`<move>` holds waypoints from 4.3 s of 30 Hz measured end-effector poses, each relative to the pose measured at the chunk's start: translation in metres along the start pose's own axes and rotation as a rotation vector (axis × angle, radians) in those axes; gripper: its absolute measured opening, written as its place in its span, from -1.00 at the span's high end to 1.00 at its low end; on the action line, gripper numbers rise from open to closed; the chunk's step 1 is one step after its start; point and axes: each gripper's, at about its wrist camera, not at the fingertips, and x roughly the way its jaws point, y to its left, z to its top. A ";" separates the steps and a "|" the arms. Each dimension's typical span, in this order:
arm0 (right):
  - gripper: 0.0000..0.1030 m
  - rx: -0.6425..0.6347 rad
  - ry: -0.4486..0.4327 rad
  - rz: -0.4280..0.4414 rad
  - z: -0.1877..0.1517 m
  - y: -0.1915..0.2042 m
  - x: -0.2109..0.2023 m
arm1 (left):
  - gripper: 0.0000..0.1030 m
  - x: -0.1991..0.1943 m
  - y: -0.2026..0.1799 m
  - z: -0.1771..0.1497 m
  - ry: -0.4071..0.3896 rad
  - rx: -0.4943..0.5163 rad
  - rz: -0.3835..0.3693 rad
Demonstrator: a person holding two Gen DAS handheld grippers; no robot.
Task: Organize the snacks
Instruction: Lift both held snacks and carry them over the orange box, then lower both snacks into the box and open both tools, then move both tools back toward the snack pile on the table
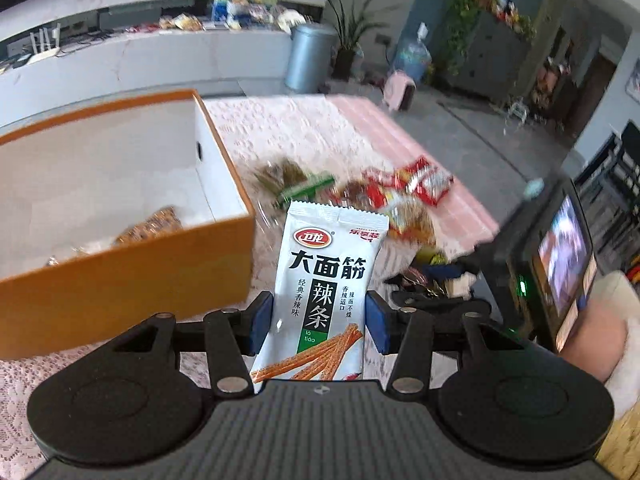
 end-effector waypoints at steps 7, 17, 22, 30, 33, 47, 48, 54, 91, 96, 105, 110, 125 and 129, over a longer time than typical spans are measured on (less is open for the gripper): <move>0.33 -0.003 -0.069 -0.028 -0.001 0.009 -0.031 | -0.09 -0.018 0.015 0.009 -0.065 -0.050 -0.008; 0.33 -0.005 -0.291 0.021 0.032 0.029 -0.121 | -0.09 -0.035 0.048 0.028 -0.114 -0.113 0.045; 0.33 -0.006 -0.383 0.091 0.066 0.035 -0.148 | -0.09 -0.046 0.066 0.051 -0.156 -0.122 0.104; 0.33 -0.094 -0.456 0.127 0.117 0.068 -0.153 | -0.09 -0.044 0.097 0.085 -0.170 -0.087 0.226; 0.33 -0.111 -0.450 0.165 0.135 0.078 -0.145 | -0.09 -0.035 0.112 0.088 -0.146 -0.101 0.255; 0.33 -0.122 -0.292 0.299 0.191 0.114 -0.061 | -0.09 0.018 0.188 0.074 0.060 -0.189 0.331; 0.33 -0.128 -0.280 0.303 0.192 0.117 -0.056 | -0.09 0.019 0.190 0.073 0.069 -0.189 0.336; 0.33 -0.169 -0.224 0.331 0.196 0.135 -0.034 | -0.09 0.028 0.189 0.070 0.126 -0.156 0.381; -0.11 -0.149 -0.083 0.394 0.221 0.148 -0.011 | -0.35 0.038 0.200 0.068 0.191 -0.142 0.387; -0.30 -0.132 -0.125 0.374 0.220 0.137 -0.026 | -0.39 0.027 0.196 0.065 0.120 -0.133 0.375; -0.78 -0.058 -0.252 0.242 0.194 0.109 -0.058 | -0.44 -0.002 0.169 0.060 -0.076 -0.088 0.338; -0.93 0.077 -0.319 0.220 0.166 0.080 -0.084 | -0.50 -0.014 0.154 0.063 -0.167 -0.098 0.306; -0.93 0.453 -0.336 0.081 0.050 -0.018 -0.107 | -0.77 -0.025 0.033 0.051 -0.248 0.132 0.195; -0.93 0.477 -0.312 0.067 0.025 -0.032 -0.101 | -0.77 -0.014 0.004 0.042 -0.210 0.143 0.167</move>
